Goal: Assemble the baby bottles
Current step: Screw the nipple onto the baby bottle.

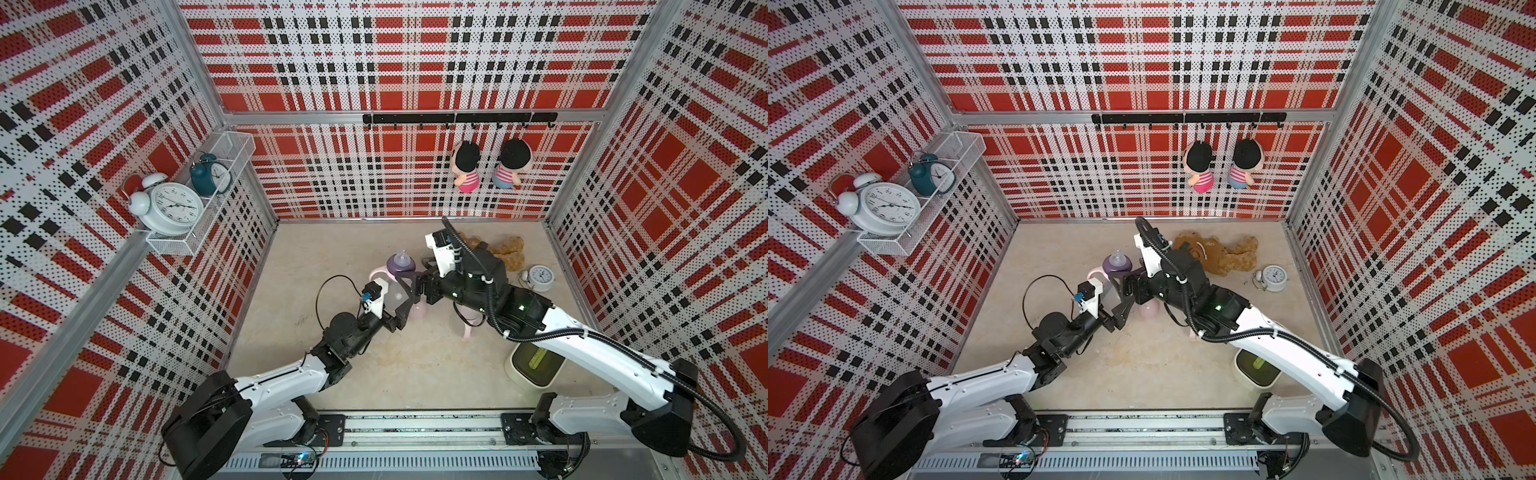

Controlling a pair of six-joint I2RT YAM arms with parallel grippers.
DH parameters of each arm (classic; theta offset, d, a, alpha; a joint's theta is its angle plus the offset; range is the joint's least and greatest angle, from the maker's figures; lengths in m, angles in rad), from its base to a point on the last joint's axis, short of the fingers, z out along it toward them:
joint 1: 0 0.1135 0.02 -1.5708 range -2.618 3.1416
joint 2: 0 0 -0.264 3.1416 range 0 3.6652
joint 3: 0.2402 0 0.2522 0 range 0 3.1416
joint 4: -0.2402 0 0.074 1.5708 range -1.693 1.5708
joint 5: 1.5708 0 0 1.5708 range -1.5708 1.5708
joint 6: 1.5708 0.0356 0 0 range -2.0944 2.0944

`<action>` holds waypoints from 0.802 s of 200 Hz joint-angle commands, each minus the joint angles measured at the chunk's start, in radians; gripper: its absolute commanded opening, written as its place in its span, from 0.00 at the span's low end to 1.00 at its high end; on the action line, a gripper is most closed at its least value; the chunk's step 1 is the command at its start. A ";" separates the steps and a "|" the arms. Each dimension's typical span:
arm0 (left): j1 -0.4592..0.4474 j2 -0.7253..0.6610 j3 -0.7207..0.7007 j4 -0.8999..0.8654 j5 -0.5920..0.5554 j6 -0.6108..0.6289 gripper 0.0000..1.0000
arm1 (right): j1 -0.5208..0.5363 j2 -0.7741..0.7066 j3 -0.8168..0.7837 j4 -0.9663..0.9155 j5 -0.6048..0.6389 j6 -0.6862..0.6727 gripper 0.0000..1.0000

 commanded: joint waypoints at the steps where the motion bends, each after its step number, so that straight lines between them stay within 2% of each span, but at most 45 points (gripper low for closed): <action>1: 0.035 -0.031 -0.002 0.051 0.331 -0.033 0.00 | -0.047 -0.073 -0.034 -0.017 -0.198 -0.101 0.90; 33: 0.060 -0.003 0.028 0.051 0.498 -0.077 0.00 | -0.099 -0.120 -0.075 0.010 -0.396 -0.164 0.85; 68: 0.060 0.029 0.047 0.053 0.560 -0.113 0.00 | -0.111 -0.109 -0.080 0.025 -0.494 -0.182 0.82; 160: 0.058 0.034 0.047 0.058 0.564 -0.122 0.00 | -0.111 -0.047 -0.077 0.039 -0.472 -0.179 0.77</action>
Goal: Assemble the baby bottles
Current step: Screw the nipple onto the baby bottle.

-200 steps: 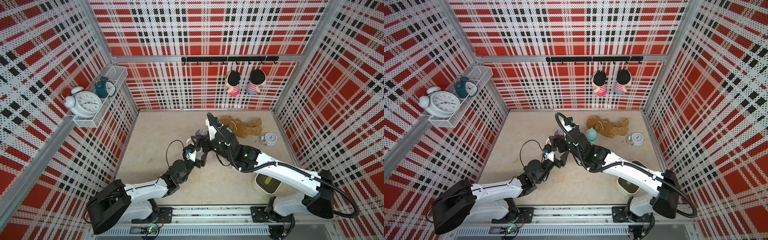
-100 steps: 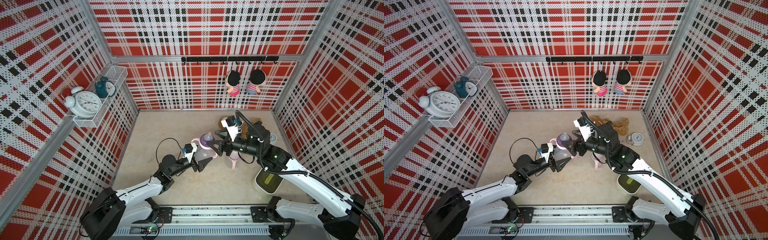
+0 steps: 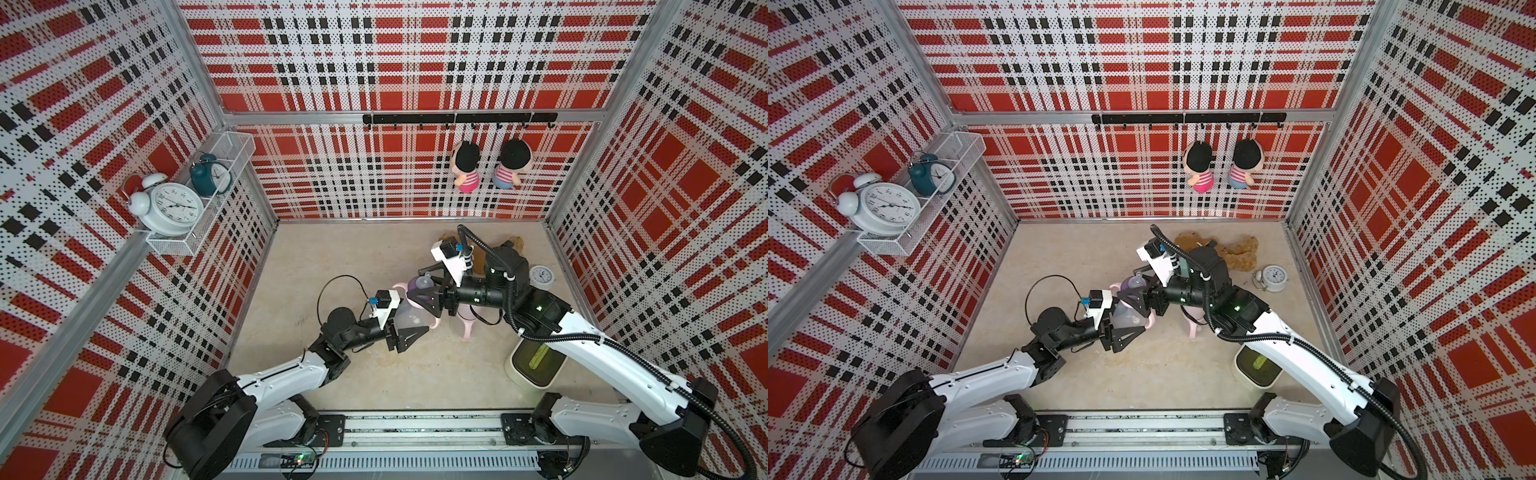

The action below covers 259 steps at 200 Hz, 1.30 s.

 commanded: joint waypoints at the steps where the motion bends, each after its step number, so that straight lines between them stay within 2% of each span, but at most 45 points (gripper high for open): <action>1: 0.005 -0.002 0.034 0.061 0.011 -0.006 0.00 | 0.002 0.007 0.002 0.004 -0.017 -0.012 0.77; 62: 0.005 -0.008 0.029 0.054 -0.022 -0.005 0.00 | 0.001 0.016 0.013 -0.024 0.016 -0.014 0.70; 83: 0.004 -0.017 0.029 0.046 -0.072 -0.005 0.00 | 0.004 0.028 0.020 -0.050 0.035 -0.014 0.67; 106: -0.003 -0.036 0.021 0.040 -0.188 0.005 0.00 | 0.021 0.043 0.027 -0.077 0.104 0.005 0.62; 120: -0.022 -0.052 0.017 0.034 -0.293 0.028 0.00 | 0.035 0.051 0.029 -0.077 0.157 0.040 0.56; 145: -0.091 -0.075 0.008 0.015 -0.594 0.092 0.00 | 0.100 0.077 0.047 -0.072 0.320 0.132 0.48; 170: -0.157 -0.070 0.012 0.024 -0.858 0.140 0.00 | 0.175 0.132 0.077 -0.070 0.491 0.248 0.46; 191: -0.207 -0.045 0.026 0.027 -1.032 0.177 0.00 | 0.213 0.157 0.059 -0.031 0.658 0.402 0.44; 210: -0.252 -0.005 0.046 0.034 -1.150 0.212 0.00 | 0.250 0.185 0.077 -0.030 0.815 0.473 0.40; 225: -0.277 0.034 0.064 0.037 -1.206 0.232 0.00 | 0.270 0.220 0.116 -0.050 0.890 0.495 0.42; 239: -0.286 0.059 0.073 0.037 -1.211 0.232 0.00 | 0.274 0.236 0.132 -0.047 0.895 0.496 0.47; 250: -0.288 0.065 0.074 0.037 -1.202 0.224 0.00 | 0.274 0.239 0.138 -0.043 0.887 0.488 0.55; 259: -0.288 0.066 0.068 0.044 -1.194 0.218 0.00 | 0.273 0.231 0.138 -0.034 0.870 0.475 0.66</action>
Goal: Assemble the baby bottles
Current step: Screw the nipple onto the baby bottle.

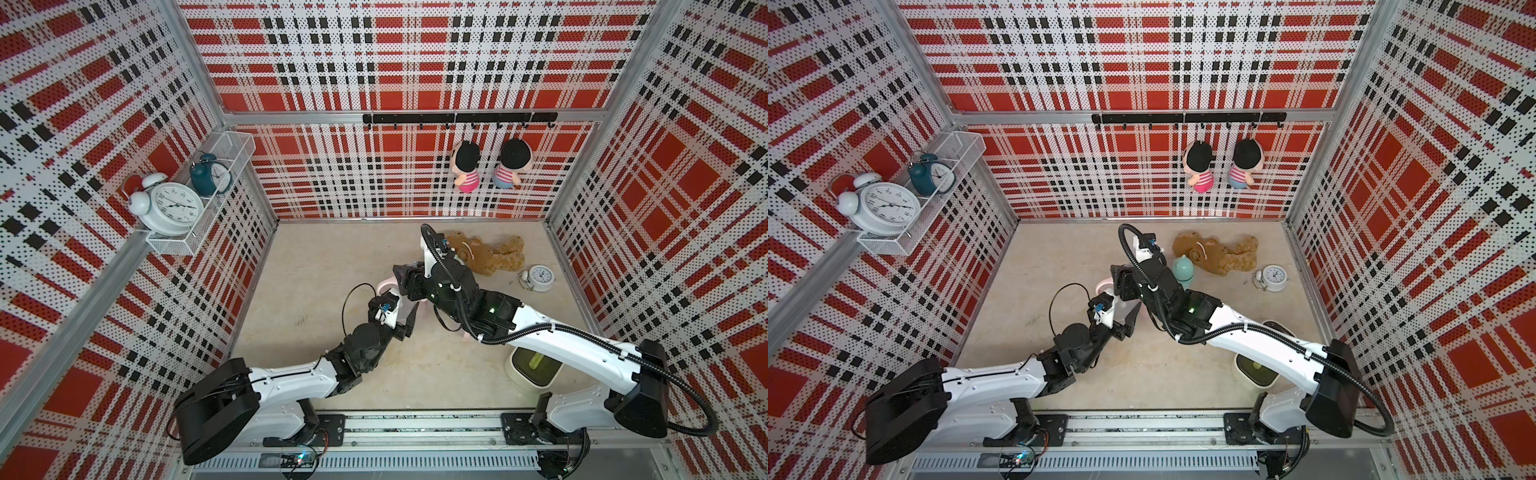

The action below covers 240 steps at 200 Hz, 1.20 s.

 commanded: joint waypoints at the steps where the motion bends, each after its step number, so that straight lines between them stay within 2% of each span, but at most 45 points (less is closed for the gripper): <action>1: -0.001 0.002 0.054 0.117 -0.092 -0.004 0.00 | 0.030 -0.001 0.019 -0.041 -0.002 0.059 0.67; 14: 0.001 -0.003 0.048 0.121 -0.072 -0.007 0.00 | 0.028 -0.020 0.021 -0.036 -0.035 0.021 0.81; 31: 0.009 -0.022 0.040 0.120 -0.010 -0.009 0.00 | 0.006 -0.056 0.029 -0.052 -0.099 -0.037 0.92; 40: 0.021 -0.037 0.034 0.110 0.038 -0.015 0.00 | -0.025 -0.081 0.026 -0.053 -0.168 -0.064 0.95; 57: 0.073 -0.075 0.020 0.089 0.188 -0.046 0.00 | -0.108 -0.135 -0.002 -0.029 -0.400 -0.088 0.97; 77: 0.151 -0.121 -0.005 0.087 0.369 -0.098 0.00 | -0.168 -0.194 -0.021 -0.051 -0.510 -0.182 0.95; 105: 0.254 -0.169 -0.032 0.090 0.633 -0.144 0.00 | -0.180 -0.250 -0.024 -0.115 -0.589 -0.324 0.91; 125: 0.282 -0.171 -0.027 0.090 0.785 -0.148 0.00 | -0.194 -0.265 -0.030 -0.131 -0.667 -0.379 0.89; 154: 0.292 -0.146 -0.006 0.093 0.939 -0.161 0.00 | -0.196 -0.273 -0.051 -0.113 -0.756 -0.437 0.86; 189: 0.289 -0.102 0.012 0.140 1.050 -0.215 0.00 | -0.197 -0.253 -0.054 -0.100 -0.786 -0.449 0.83; 240: 0.283 -0.098 0.014 0.153 1.059 -0.228 0.00 | -0.196 -0.220 -0.052 -0.074 -0.799 -0.441 0.80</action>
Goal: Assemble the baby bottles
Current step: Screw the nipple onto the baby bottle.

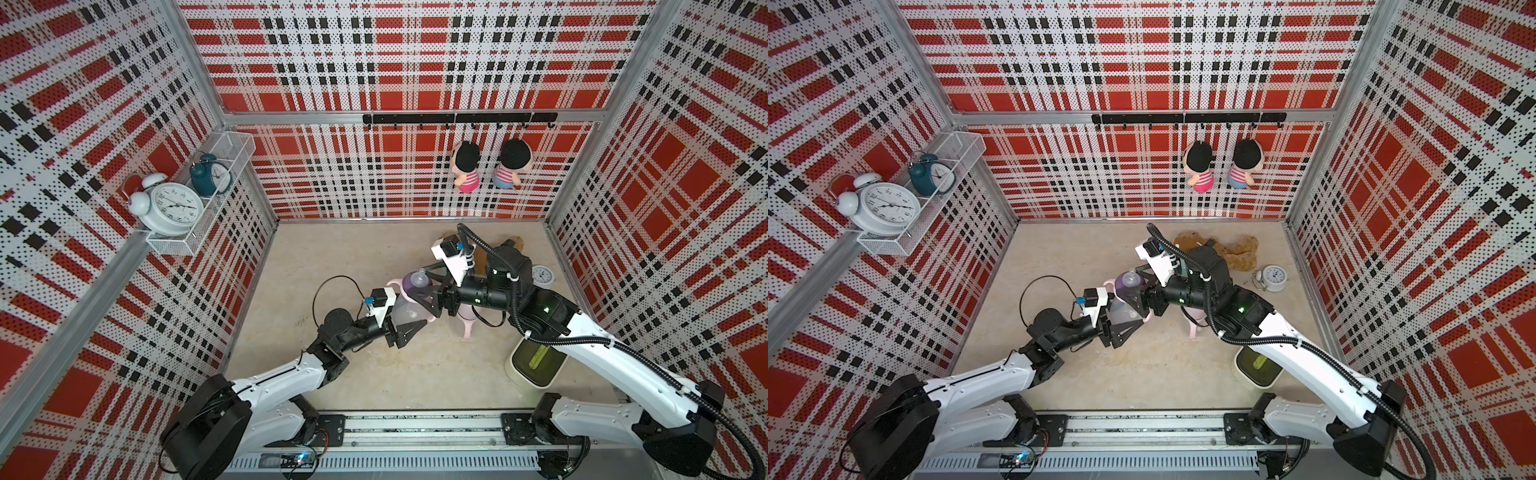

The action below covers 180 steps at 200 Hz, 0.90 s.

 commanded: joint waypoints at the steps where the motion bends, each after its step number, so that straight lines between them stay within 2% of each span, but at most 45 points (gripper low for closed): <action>1: -0.002 0.000 0.031 0.064 0.036 -0.017 0.00 | -0.002 0.022 0.001 0.024 -0.036 -0.020 0.80; 94: -0.003 0.018 0.045 0.063 0.034 -0.019 0.00 | -0.002 0.045 0.003 0.012 0.022 -0.024 0.76; 102: -0.003 0.018 0.044 0.063 0.030 -0.018 0.00 | -0.002 0.046 0.005 0.007 0.035 -0.025 0.77; 119: -0.004 0.020 0.044 0.063 0.030 -0.018 0.00 | -0.002 0.049 0.007 -0.004 0.047 -0.027 0.86; 180: -0.007 0.030 0.042 0.063 0.030 -0.015 0.00 | -0.002 0.039 -0.003 0.014 0.064 -0.023 0.83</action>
